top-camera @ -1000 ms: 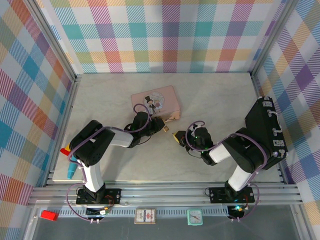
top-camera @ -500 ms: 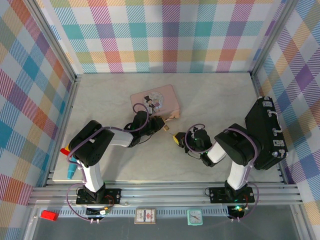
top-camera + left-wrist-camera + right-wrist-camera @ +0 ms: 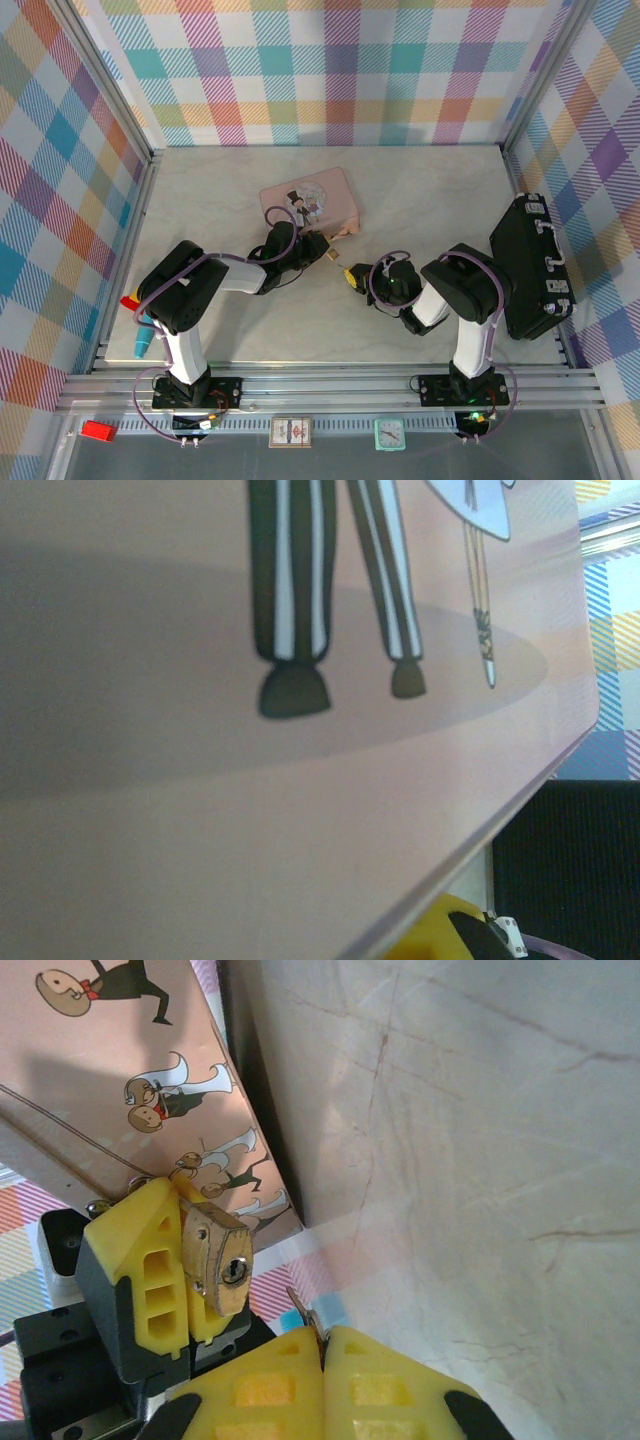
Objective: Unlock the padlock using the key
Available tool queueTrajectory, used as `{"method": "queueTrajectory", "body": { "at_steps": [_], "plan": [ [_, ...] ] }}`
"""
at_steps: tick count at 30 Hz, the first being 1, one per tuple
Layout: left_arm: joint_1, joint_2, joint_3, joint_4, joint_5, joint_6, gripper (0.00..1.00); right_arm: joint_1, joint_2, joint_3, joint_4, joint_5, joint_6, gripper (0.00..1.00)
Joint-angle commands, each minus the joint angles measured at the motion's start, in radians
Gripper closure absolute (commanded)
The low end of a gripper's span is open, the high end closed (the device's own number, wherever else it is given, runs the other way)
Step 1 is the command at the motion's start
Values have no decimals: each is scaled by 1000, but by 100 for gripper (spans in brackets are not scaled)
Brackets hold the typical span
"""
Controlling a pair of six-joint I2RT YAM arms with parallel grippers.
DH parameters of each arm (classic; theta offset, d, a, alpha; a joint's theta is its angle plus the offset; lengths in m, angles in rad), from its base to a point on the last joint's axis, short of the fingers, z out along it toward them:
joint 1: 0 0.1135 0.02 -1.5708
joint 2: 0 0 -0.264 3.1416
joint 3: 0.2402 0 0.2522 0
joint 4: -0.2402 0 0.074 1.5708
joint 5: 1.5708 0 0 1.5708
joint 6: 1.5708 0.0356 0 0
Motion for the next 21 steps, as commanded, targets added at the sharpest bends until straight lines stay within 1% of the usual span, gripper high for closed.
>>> {"method": "queueTrajectory", "body": {
  "at_steps": [1, 9, 21],
  "plan": [
    [-7, 2, -17, -2, 71, -158, 100, -4, 5, 7, 64, -17, 35, 100],
    [-8, -4, -22, 21, 75, -166, 100, -4, 5, 22, 64, -19, 62, 100],
    [-8, -13, -37, 53, 77, -173, 100, -7, -9, 30, 64, -31, 57, 100]
  ]
}}
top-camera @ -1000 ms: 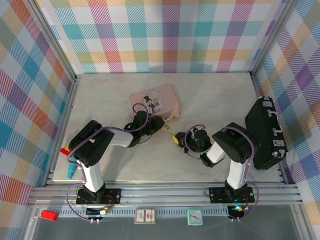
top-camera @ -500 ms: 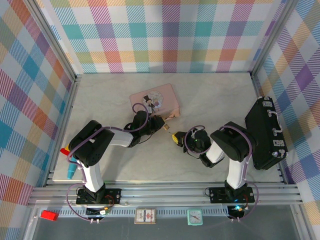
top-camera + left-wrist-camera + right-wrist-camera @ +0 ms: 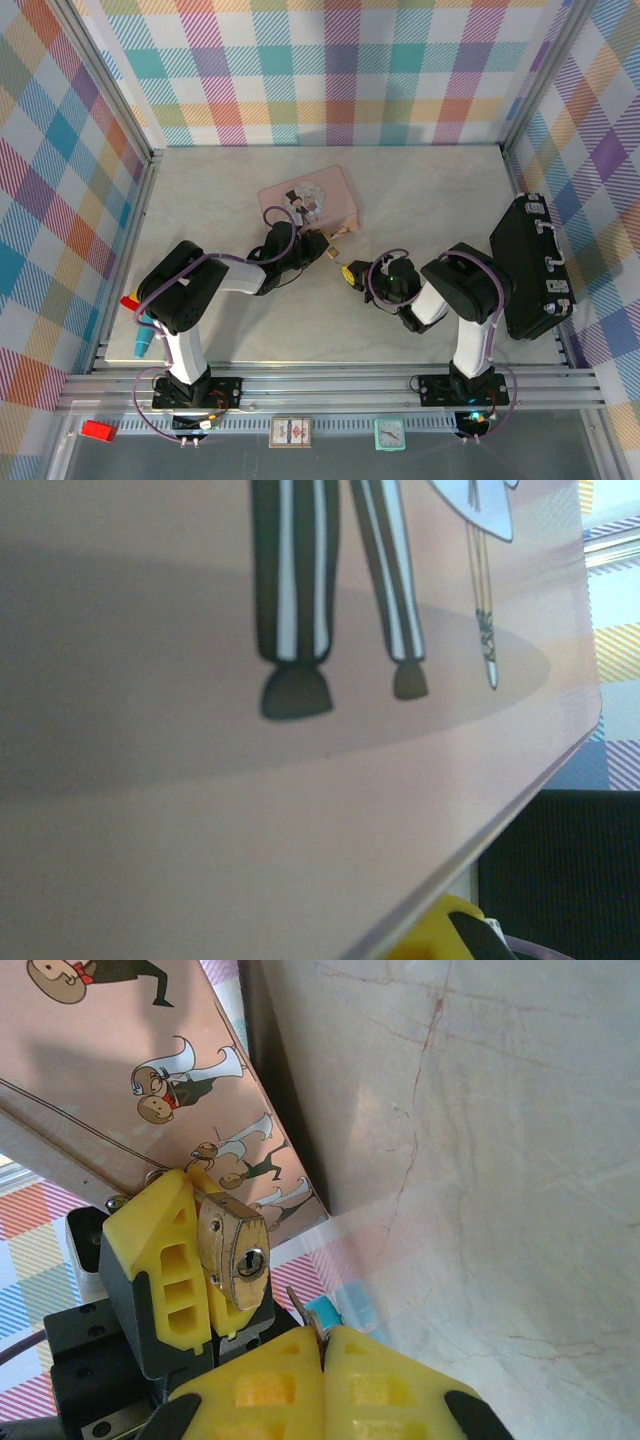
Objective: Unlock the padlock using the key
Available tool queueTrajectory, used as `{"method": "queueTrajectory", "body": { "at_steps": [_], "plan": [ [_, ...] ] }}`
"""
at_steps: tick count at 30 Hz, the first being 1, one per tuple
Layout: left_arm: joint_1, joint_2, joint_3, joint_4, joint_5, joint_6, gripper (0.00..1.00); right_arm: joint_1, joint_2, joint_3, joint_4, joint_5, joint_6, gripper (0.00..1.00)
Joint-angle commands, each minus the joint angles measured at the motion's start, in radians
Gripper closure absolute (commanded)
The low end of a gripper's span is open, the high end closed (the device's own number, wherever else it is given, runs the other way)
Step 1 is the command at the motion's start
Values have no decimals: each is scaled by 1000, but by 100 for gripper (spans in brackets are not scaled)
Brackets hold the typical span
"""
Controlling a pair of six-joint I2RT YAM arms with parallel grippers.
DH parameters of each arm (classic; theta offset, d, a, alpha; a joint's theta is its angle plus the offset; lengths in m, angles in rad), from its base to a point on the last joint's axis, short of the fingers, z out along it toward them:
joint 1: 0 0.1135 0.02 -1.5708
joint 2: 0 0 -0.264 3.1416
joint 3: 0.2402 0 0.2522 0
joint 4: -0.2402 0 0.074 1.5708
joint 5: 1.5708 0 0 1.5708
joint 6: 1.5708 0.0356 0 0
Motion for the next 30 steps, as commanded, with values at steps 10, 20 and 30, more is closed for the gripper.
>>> {"method": "queueTrajectory", "body": {
  "at_steps": [10, 20, 30],
  "plan": [
    [-8, -7, -35, 39, 82, -144, 100, -33, -35, 3, 53, -24, 1, 100],
    [-14, -16, -37, 46, 83, -146, 100, -33, -15, 31, 53, -38, 5, 100],
    [-22, -12, -41, 69, 89, -168, 100, -33, 2, 43, 53, -39, 4, 100]
  ]
}}
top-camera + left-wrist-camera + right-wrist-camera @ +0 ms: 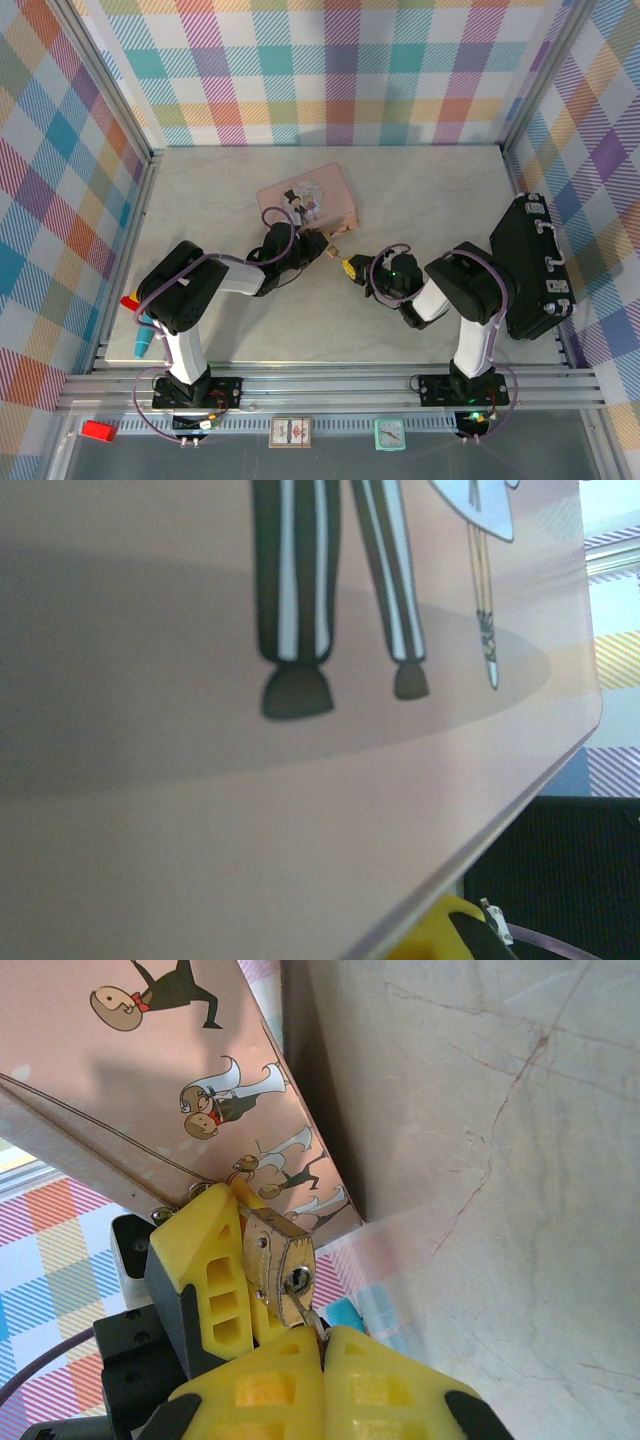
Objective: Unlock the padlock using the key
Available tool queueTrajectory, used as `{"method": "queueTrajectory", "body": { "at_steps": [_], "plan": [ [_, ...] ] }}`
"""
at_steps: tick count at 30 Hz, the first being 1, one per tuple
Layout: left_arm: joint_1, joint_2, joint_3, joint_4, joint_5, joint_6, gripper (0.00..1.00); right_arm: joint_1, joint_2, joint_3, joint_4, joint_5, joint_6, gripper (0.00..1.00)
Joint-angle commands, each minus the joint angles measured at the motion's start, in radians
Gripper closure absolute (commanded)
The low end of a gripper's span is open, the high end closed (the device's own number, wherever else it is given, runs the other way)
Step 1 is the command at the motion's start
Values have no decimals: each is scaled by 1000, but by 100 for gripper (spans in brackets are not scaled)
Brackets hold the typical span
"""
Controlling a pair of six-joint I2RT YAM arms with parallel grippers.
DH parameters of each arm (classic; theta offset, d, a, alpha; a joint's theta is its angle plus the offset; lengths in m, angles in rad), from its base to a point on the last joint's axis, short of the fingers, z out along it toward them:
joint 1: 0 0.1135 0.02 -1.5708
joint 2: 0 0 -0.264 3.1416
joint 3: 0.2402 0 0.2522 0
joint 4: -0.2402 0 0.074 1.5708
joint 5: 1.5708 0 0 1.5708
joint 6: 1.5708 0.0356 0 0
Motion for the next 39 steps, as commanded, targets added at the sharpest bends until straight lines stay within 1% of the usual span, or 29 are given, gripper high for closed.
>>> {"method": "queueTrajectory", "body": {
  "at_steps": [1, 39],
  "plan": [
    [-19, -12, -25, 26, 90, -148, 100, -3, 20, 19, 53, -11, 4, 100],
    [-21, -19, -30, 22, 90, -146, 100, -3, -6, 17, 53, -4, 8, 100]
  ]
}}
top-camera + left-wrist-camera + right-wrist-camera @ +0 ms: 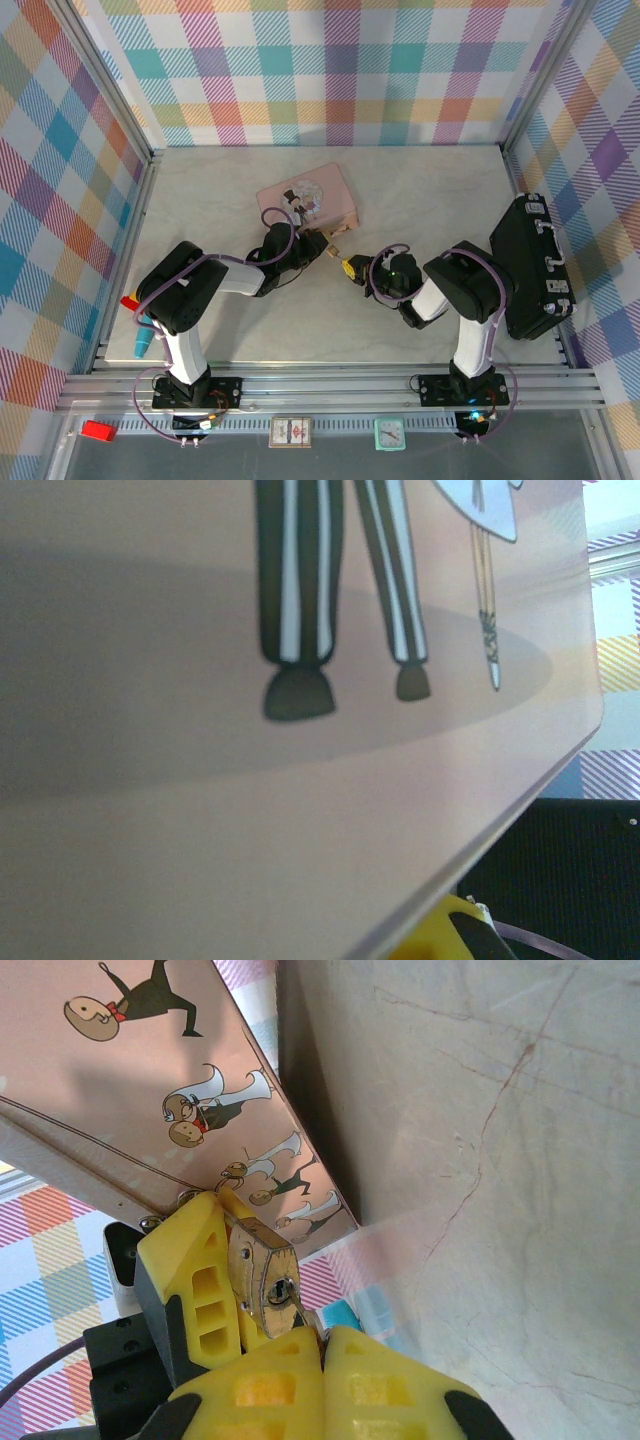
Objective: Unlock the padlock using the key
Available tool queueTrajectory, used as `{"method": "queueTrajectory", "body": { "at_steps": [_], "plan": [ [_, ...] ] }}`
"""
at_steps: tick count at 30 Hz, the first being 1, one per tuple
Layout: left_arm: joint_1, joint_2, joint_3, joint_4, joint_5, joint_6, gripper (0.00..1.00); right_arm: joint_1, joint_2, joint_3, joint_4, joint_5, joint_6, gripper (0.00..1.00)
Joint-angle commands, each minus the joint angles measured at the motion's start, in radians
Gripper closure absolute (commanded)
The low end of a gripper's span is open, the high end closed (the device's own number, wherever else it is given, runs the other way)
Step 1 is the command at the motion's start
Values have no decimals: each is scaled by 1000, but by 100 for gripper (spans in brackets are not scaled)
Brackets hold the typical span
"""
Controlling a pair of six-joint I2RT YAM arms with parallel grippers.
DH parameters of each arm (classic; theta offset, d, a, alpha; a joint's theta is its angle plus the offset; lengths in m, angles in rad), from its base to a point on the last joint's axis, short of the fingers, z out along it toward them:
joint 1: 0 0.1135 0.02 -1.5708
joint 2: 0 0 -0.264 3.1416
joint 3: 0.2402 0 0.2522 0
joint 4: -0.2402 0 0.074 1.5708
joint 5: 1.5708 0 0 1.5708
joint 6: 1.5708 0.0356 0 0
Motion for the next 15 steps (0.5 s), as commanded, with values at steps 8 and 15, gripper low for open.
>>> {"method": "queueTrajectory", "body": {
  "at_steps": [8, 15],
  "plan": [
    [-20, -17, -25, 16, 90, -132, 100, -3, -19, 12, 53, -4, 3, 100],
    [-20, -18, -28, 18, 90, -132, 100, -3, -18, 13, 53, -2, 5, 100]
  ]
}}
